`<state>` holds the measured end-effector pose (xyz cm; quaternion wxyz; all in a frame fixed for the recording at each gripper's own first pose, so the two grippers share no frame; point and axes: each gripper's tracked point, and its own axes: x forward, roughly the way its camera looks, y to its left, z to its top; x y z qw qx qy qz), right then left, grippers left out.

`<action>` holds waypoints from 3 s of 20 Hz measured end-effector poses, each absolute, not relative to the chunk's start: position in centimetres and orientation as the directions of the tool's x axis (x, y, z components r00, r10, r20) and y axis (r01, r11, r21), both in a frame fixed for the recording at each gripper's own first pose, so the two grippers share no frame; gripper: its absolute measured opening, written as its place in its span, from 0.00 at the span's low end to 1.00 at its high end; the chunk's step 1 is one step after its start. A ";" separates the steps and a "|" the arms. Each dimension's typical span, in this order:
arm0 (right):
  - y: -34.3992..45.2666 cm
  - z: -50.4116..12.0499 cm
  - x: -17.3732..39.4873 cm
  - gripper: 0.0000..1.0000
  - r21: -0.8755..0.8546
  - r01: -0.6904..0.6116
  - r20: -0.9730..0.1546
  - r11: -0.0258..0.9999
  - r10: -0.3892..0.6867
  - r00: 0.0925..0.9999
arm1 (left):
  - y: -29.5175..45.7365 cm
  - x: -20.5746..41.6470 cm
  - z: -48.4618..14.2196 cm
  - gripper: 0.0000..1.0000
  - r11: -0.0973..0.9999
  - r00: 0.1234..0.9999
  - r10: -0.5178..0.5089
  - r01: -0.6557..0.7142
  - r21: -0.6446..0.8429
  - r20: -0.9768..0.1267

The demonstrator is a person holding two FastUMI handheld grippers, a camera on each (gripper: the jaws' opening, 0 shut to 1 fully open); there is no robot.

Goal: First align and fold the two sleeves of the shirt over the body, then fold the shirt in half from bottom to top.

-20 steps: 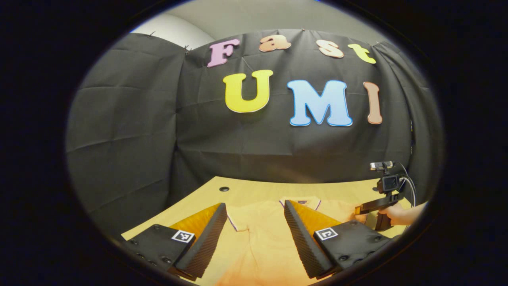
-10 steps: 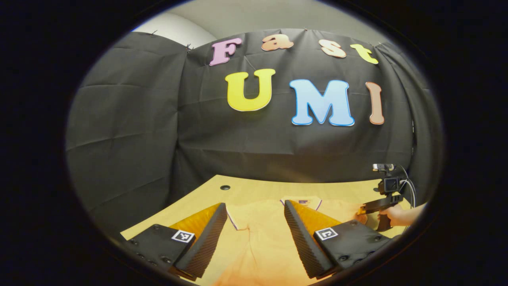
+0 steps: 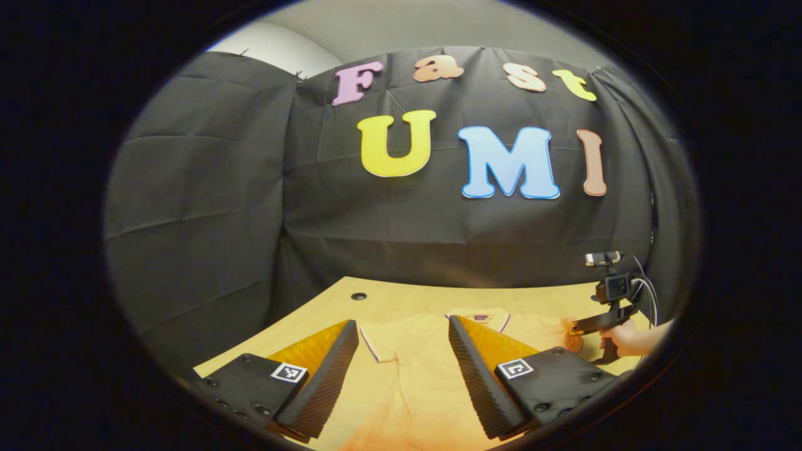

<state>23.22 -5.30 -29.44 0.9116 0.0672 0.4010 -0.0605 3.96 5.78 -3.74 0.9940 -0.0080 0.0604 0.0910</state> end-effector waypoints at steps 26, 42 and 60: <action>9.1 -26.9 22.8 0.08 0.023 -0.253 -0.718 0.967 0.192 0.669 | 9.8 0.0 -4.7 0.96 0.964 0.955 0.256 -0.264 -0.032 -0.153; 9.0 -22.0 20.8 0.92 0.041 -0.226 -0.684 0.973 0.193 0.704 | 10.5 5.8 -7.1 0.95 0.980 0.973 0.157 -0.176 -0.097 -0.171; 8.0 -9.4 8.4 0.96 0.037 -0.038 -0.483 0.999 0.051 0.874 | 15.2 20.8 -17.5 0.94 0.994 0.952 0.076 -0.097 -0.056 -0.296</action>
